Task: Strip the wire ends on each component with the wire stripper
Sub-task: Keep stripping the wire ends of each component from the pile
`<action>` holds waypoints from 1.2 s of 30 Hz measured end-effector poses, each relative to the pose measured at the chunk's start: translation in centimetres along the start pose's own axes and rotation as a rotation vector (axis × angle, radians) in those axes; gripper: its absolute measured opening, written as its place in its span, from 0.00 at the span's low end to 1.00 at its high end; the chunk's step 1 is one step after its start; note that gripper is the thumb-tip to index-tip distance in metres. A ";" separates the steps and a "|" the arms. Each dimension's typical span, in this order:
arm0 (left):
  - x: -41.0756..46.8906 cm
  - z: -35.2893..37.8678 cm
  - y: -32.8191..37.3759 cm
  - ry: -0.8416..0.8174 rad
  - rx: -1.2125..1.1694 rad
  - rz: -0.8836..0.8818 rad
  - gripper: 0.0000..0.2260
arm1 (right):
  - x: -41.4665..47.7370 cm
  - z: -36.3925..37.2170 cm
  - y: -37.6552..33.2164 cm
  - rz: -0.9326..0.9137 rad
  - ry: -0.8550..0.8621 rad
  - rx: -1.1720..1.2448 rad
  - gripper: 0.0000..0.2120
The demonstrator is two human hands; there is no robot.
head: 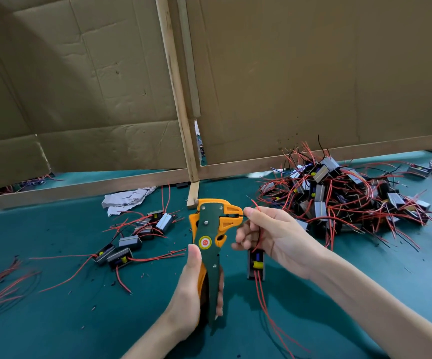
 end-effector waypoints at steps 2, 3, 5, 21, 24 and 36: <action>0.0 0.3 0.0 -0.014 -0.029 -0.012 0.37 | 0.0 0.0 0.1 0.003 0.004 -0.005 0.15; 0.0 0.7 0.3 -0.060 -0.046 -0.018 0.36 | 0.1 0.0 0.1 -0.003 0.011 -0.022 0.15; 0.0 1.2 0.6 -0.140 -0.071 -0.025 0.37 | 0.0 -0.1 -0.2 -0.029 0.032 -0.089 0.15; 0.9 -2.0 1.9 0.131 -0.308 0.093 0.37 | 6.9 -11.7 -17.5 -0.416 0.774 -0.280 0.09; 1.0 -2.3 2.0 0.151 -0.299 0.104 0.37 | 8.7 -16.5 -17.3 -0.267 0.941 -0.702 0.10; 2.4 -5.0 2.6 0.306 -0.310 0.206 0.37 | 8.1 -1.8 -13.5 -0.918 0.812 -1.283 0.25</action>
Point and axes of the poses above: each hand's wrist, its own x-axis towards the middle knuckle, its own z-axis out of the palm, y = z × x, the point moved 9 cm from there along x, towards the middle knuckle, and after that the axes turned 9 degrees about y, right-handed, at the moved point
